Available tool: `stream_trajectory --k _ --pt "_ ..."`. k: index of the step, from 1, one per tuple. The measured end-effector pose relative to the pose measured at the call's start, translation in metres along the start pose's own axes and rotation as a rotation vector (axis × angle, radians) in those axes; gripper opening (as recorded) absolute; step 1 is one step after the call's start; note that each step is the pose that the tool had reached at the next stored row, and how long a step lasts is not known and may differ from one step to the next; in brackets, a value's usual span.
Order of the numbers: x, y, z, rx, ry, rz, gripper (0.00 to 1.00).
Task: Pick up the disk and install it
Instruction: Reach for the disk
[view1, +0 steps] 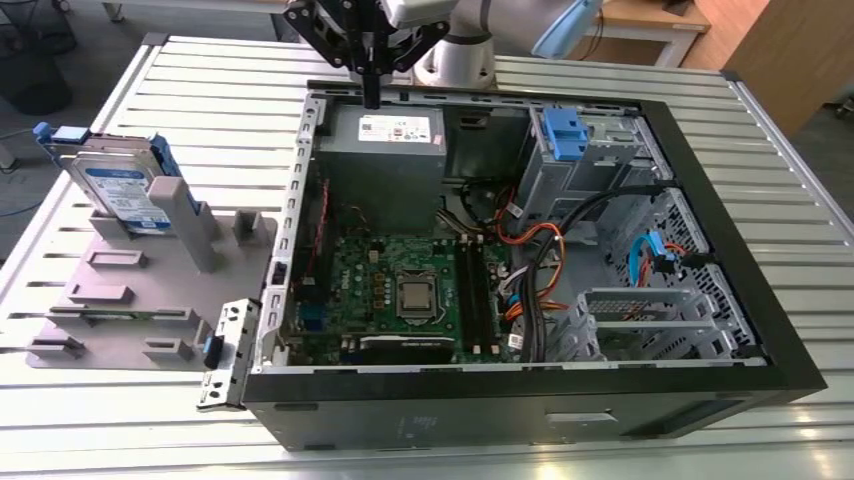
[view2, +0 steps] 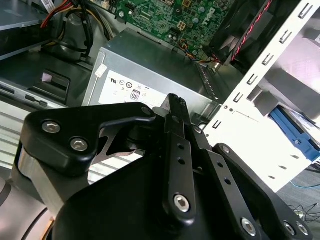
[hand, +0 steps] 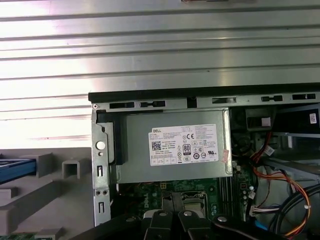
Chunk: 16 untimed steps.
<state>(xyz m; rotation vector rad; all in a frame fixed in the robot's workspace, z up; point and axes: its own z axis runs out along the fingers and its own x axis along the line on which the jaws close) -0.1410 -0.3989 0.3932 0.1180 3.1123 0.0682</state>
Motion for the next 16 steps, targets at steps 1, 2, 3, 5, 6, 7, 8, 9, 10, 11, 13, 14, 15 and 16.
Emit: stream_trajectory --k 1,2,3,5,6,7,8,9,10,11,13,14,15,16 --pt "0.0003 0.0 0.0 0.0 0.0 0.0 0.11" --pt "0.0007 0.0 0.0 0.0 0.0001 0.0 0.11" --pt "0.0011 -0.0001 0.0 0.0 0.0 0.0 0.11" --pt "0.0023 -0.0002 0.0 0.0 0.0 0.0 0.11" --pt "0.0028 -0.0002 0.0 0.0 0.0 0.0 0.11" --pt "0.0034 -0.0003 0.0 0.0 0.0 0.0 0.11" --pt "0.0039 -0.0003 0.0 0.0 0.0 0.0 0.11" --pt "0.0044 -0.0003 0.0 0.0 0.0 0.0 0.11" --pt "0.0048 -0.0004 0.0 0.0 0.0 0.0 0.11" --pt "0.0053 -0.0004 0.0 0.0 0.0 0.0 0.11" --pt "0.0065 -0.0005 0.0 0.0 0.0 0.0 0.11" --pt "0.0071 -0.0006 0.0 0.0 0.0 0.0 0.11" --pt "0.0076 -0.0006 0.0 0.0 0.0 0.0 0.11" --pt "0.0082 -0.0006 -0.0001 0.0001 0.0001 0.0 0.11"
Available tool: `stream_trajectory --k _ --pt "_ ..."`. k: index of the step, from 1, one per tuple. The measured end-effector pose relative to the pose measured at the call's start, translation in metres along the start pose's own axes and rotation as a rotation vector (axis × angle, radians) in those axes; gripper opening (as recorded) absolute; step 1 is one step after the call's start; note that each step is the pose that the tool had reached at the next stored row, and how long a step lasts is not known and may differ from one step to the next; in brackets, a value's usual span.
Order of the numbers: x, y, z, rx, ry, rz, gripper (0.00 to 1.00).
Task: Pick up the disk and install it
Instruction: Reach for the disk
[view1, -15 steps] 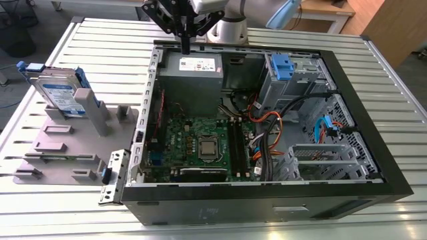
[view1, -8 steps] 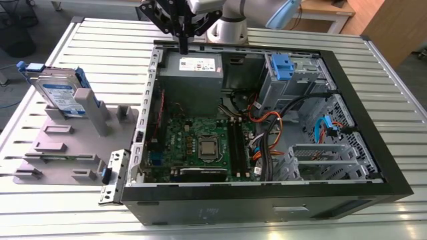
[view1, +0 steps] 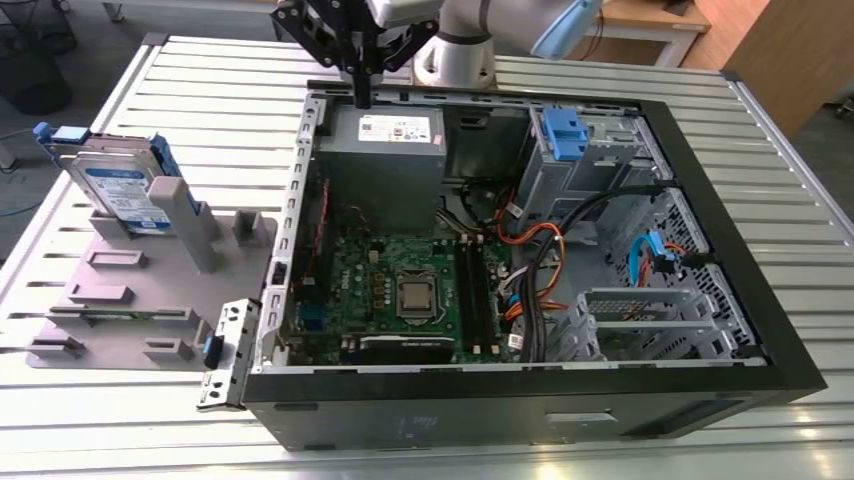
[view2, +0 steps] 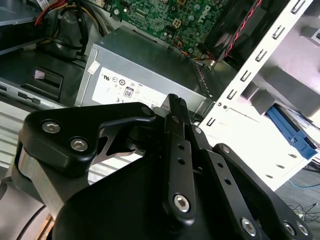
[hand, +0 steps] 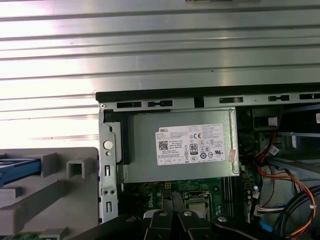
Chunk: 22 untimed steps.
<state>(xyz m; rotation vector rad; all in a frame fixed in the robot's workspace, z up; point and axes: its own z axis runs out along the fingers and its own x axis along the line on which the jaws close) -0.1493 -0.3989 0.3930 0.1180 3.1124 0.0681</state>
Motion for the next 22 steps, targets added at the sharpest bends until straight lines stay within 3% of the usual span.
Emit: stream_trajectory --k 22 --pt "0.0104 -0.0008 0.0 -0.0001 -0.0001 0.0 0.11"
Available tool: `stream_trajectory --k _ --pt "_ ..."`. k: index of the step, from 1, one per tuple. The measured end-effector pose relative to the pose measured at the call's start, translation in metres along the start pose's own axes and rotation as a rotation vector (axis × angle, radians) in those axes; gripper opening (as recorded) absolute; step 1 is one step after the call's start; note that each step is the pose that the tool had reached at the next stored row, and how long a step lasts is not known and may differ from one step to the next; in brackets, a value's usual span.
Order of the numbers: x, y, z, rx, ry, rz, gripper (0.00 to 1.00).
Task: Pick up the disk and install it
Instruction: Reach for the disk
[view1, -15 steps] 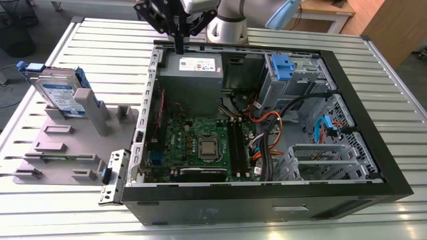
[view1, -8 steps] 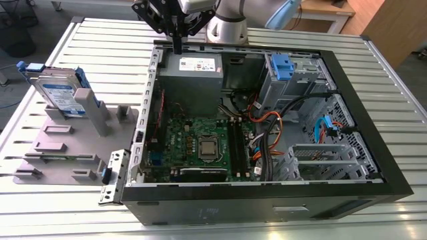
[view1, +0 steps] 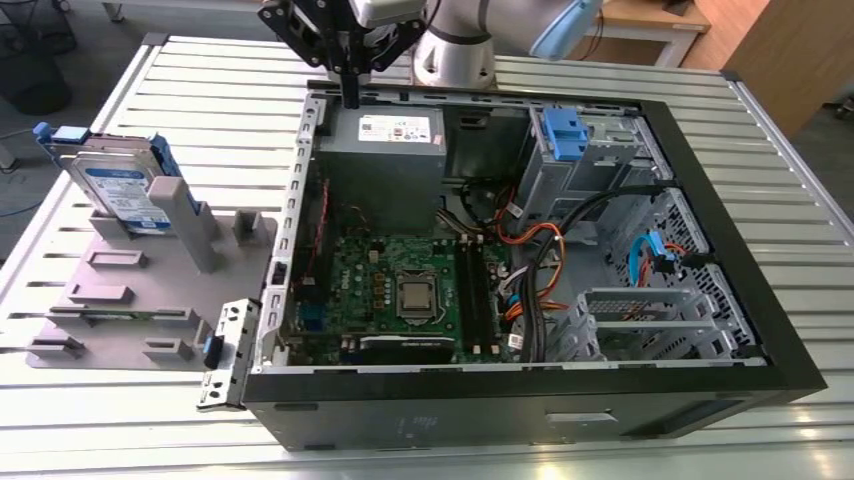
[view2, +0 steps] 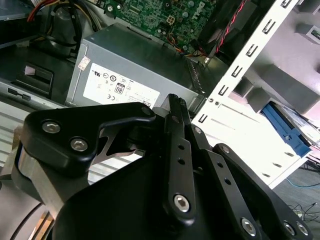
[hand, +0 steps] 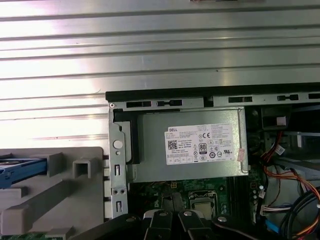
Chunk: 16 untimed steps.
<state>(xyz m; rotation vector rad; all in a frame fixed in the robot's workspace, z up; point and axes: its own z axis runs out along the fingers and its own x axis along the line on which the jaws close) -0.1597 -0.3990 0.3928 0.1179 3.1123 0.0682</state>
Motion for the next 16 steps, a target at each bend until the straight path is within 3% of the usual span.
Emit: stream_trajectory --k 16 --pt "0.0091 -0.0007 0.0 0.0 0.0 0.0 0.11"
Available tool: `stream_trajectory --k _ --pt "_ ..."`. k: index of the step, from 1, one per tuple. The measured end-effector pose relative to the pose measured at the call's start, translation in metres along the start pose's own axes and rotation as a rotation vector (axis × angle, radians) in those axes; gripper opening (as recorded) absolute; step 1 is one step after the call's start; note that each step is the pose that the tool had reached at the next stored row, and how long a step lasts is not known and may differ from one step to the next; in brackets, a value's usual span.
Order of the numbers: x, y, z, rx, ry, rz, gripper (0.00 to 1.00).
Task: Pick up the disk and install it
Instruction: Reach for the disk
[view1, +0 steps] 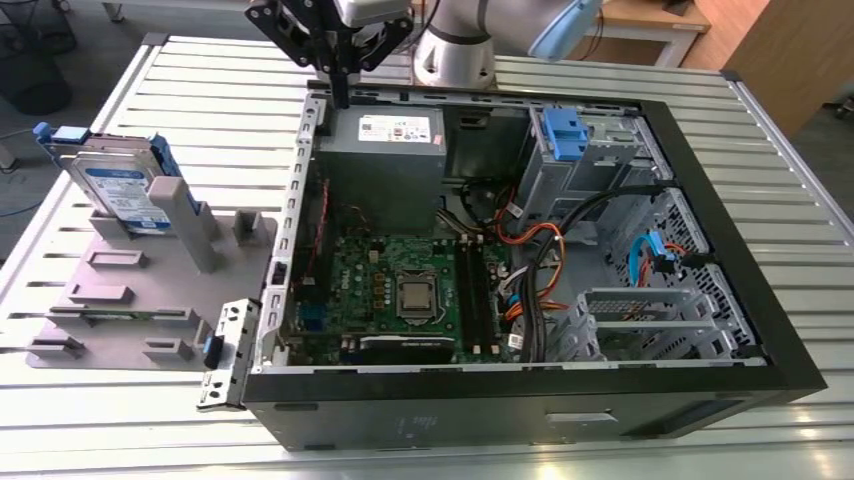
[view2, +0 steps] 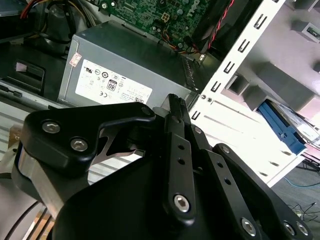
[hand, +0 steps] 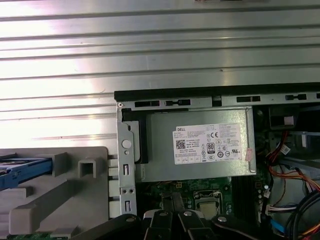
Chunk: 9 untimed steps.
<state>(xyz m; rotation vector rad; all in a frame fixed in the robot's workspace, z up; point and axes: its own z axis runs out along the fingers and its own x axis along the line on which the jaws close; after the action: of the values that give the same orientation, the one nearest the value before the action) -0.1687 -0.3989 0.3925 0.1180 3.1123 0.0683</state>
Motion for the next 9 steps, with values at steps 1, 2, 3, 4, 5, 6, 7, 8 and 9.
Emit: stream_trajectory --k 1,2,3,4,5,6,7,8,9 --pt "0.0006 0.0 0.0 0.0 0.0 0.0 0.11" --pt "0.0013 -0.0001 0.0 0.0 0.0 0.0 0.11" --pt "0.002 -0.0002 -0.0001 0.0001 0.0001 0.0 0.11" --pt "0.0029 -0.0002 0.0 0.0 0.0 0.0 0.11" --pt "0.0037 -0.0003 0.0 0.0 0.0 0.0 0.11" --pt "0.0047 -0.0004 0.0 0.0001 0.0 0.0 0.11" --pt "0.0058 -0.0004 0.0 0.0001 0.0001 0.0 0.11" --pt "0.0069 -0.0005 0.0 0.0001 0.0001 0.0 0.11" --pt "0.0079 -0.0006 0.0 0.0001 0.0 0.0 0.11"
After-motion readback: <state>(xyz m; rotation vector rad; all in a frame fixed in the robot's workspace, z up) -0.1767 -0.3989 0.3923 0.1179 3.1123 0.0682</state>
